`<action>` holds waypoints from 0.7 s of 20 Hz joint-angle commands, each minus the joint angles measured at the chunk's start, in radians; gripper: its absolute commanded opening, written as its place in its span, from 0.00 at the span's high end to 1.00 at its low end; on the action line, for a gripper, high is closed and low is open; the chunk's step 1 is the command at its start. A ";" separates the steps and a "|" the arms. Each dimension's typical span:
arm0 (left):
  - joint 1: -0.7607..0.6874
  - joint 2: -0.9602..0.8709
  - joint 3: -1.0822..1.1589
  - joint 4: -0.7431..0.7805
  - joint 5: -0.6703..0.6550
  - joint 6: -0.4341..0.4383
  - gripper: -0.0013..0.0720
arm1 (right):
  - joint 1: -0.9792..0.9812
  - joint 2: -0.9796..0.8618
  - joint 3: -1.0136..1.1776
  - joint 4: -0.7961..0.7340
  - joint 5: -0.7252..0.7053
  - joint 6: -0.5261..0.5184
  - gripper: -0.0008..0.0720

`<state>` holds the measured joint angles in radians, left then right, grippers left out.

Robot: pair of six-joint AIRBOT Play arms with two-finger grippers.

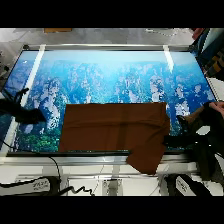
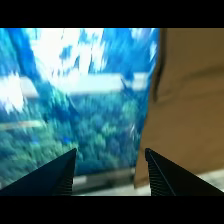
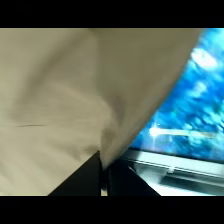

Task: Fold the clothes and pants, and hang the long-sleeved shirts on hangers.

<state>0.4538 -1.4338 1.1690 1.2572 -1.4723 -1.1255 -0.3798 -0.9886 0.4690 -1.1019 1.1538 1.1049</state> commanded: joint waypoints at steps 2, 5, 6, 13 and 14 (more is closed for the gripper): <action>0.093 0.001 -0.210 -0.141 -0.005 0.110 0.35 | 0.000 0.060 0.009 0.060 0.012 -0.004 0.97; 0.110 0.000 -0.338 -0.170 0.035 0.189 0.35 | 0.000 0.060 0.009 0.060 0.005 -0.003 0.97; 0.109 0.000 -0.379 -0.170 0.061 0.203 0.35 | 0.000 0.060 0.009 0.060 0.005 -0.003 0.97; 0.109 0.000 -0.529 -0.166 0.126 0.252 0.35 | 0.000 0.060 0.009 0.059 0.006 -0.003 0.97; 0.108 0.000 -0.529 -0.166 0.124 0.252 0.35 | 0.000 0.060 0.009 0.053 0.008 -0.003 0.97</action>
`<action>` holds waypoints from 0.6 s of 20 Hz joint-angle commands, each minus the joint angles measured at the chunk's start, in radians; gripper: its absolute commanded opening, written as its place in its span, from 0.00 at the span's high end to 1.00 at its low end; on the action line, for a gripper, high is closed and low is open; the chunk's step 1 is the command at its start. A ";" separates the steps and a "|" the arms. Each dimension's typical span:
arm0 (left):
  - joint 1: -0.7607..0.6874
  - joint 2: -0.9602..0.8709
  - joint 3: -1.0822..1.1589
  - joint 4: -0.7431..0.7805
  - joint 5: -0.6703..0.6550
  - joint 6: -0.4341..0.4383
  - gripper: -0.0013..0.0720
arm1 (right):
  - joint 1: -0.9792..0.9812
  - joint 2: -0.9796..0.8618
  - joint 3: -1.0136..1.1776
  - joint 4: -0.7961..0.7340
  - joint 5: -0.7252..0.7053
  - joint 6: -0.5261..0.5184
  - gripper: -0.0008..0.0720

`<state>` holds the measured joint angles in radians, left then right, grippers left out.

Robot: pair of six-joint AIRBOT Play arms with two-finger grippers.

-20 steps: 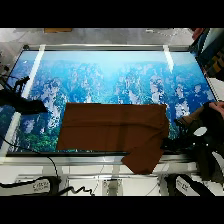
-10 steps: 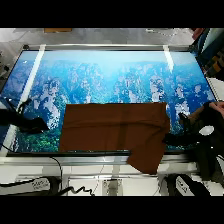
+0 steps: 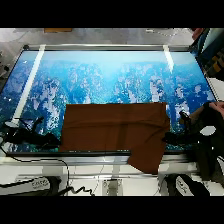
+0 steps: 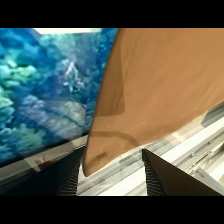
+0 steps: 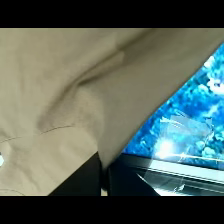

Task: Fold the clothes and pants, and hang the long-sleeved shirts on hangers.

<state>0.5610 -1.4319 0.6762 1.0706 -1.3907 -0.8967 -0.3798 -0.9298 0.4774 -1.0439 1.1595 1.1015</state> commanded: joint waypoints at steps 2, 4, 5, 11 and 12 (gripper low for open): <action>0.001 -0.002 -0.037 0.021 0.032 0.024 0.62 | 0.000 0.001 0.000 -0.046 0.010 0.004 0.81; 0.001 -0.002 -0.037 0.021 0.009 0.054 0.63 | 0.000 0.000 0.000 -0.114 0.061 0.012 0.45; 0.001 -0.002 -0.037 0.021 0.002 0.073 0.63 | 0.000 0.000 0.000 -0.156 0.099 0.012 0.45; 0.001 -0.002 -0.037 0.019 0.020 0.075 0.63 | 0.000 0.000 -0.042 -0.264 0.245 0.016 0.45; 0.001 -0.002 -0.037 0.019 0.022 0.075 0.63 | 0.000 -0.005 -0.054 -0.266 0.248 0.023 0.45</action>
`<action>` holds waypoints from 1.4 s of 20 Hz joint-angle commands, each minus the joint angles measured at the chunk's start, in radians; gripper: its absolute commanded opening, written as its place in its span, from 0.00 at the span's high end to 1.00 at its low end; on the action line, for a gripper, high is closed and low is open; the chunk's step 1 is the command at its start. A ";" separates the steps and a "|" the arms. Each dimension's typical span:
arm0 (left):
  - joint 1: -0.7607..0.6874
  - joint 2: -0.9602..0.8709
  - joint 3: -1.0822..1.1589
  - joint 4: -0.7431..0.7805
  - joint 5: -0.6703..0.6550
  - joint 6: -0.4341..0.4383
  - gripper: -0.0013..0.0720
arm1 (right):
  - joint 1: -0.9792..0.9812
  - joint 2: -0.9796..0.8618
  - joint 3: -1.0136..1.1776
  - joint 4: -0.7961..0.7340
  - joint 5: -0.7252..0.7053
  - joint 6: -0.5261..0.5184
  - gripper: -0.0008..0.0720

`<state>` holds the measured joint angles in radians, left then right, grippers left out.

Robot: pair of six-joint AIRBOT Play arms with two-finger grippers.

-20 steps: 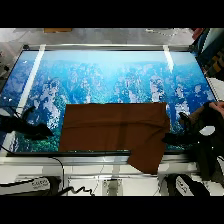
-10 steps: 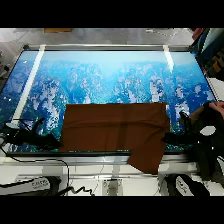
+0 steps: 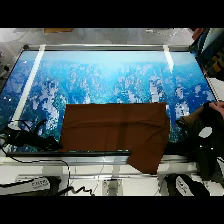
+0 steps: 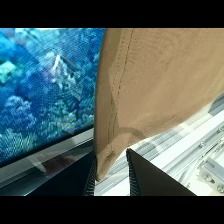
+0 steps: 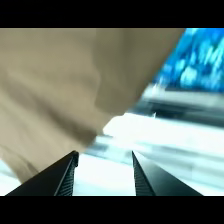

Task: Fold the clothes and pants, and hang the long-sleeved shirts on hangers.

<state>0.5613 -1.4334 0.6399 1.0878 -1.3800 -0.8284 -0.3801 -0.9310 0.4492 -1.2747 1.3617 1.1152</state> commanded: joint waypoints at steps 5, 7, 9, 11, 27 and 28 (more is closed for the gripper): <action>0.000 0.000 0.000 -0.027 0.029 0.007 0.68 | 0.001 -0.063 -0.024 -0.023 0.036 0.018 0.46; -0.005 0.000 0.000 -0.027 0.031 0.007 0.71 | 0.001 -0.120 -0.015 0.062 0.003 0.015 0.46; -0.007 0.000 -0.001 -0.027 0.030 0.006 0.71 | 0.001 -0.180 -0.016 0.157 -0.020 -0.002 0.47; -0.007 0.000 -0.001 -0.027 0.030 0.006 0.71 | 0.001 -0.238 -0.016 0.112 -0.020 0.002 0.53; -0.007 0.066 0.175 -0.352 -0.158 0.130 0.97 | 0.001 0.121 0.131 0.425 -0.116 0.002 0.97; -0.007 0.069 0.196 -0.421 -0.154 0.135 0.97 | 0.001 0.130 0.138 0.475 -0.158 0.002 0.97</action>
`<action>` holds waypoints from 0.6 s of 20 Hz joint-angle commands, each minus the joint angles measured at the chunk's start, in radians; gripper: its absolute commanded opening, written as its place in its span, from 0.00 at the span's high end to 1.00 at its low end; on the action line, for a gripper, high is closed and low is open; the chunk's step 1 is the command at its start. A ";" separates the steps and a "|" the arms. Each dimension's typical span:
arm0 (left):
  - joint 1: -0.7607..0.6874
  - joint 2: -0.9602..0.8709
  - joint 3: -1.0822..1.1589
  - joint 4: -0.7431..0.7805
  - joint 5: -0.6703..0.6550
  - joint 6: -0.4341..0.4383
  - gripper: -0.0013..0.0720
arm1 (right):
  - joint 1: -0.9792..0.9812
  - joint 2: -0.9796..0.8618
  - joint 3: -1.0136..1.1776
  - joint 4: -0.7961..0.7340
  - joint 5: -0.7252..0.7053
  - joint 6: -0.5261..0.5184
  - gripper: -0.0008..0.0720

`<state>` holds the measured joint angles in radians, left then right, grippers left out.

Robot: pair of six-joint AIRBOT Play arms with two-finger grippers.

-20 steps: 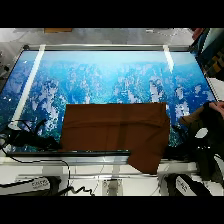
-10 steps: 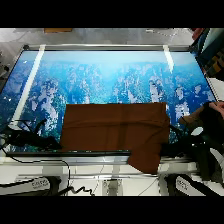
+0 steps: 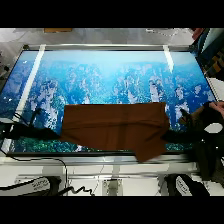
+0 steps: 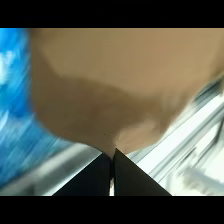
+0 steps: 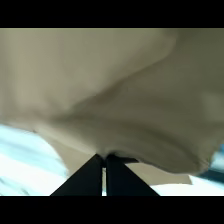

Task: Fold the clothes and pants, and hang the long-sleeved shirts on hangers.

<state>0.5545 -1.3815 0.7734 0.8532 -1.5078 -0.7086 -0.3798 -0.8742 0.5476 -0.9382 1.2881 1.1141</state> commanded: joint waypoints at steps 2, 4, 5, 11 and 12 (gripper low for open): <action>0.000 0.017 0.075 -0.320 0.016 0.018 0.97 | 0.000 0.067 0.040 0.213 -0.204 0.003 0.97; -0.016 0.016 0.075 -0.381 0.128 0.016 0.97 | 0.000 0.048 0.040 0.260 -0.345 0.022 0.97; -0.044 0.015 0.075 -0.387 0.194 -0.006 0.97 | 0.002 0.032 0.040 0.285 -0.414 0.028 0.97; -0.311 0.010 0.075 -0.389 0.750 -0.164 0.97 | 0.133 -0.193 0.108 0.318 -0.738 0.064 0.97; -0.341 0.006 0.075 -0.394 0.817 -0.179 0.97 | 0.150 -0.248 0.146 0.317 -0.760 0.064 0.97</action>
<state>0.3126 -1.3712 0.8467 0.4816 -0.9802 -0.8055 -0.2844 -1.0058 0.6338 -0.6411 0.6815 1.1675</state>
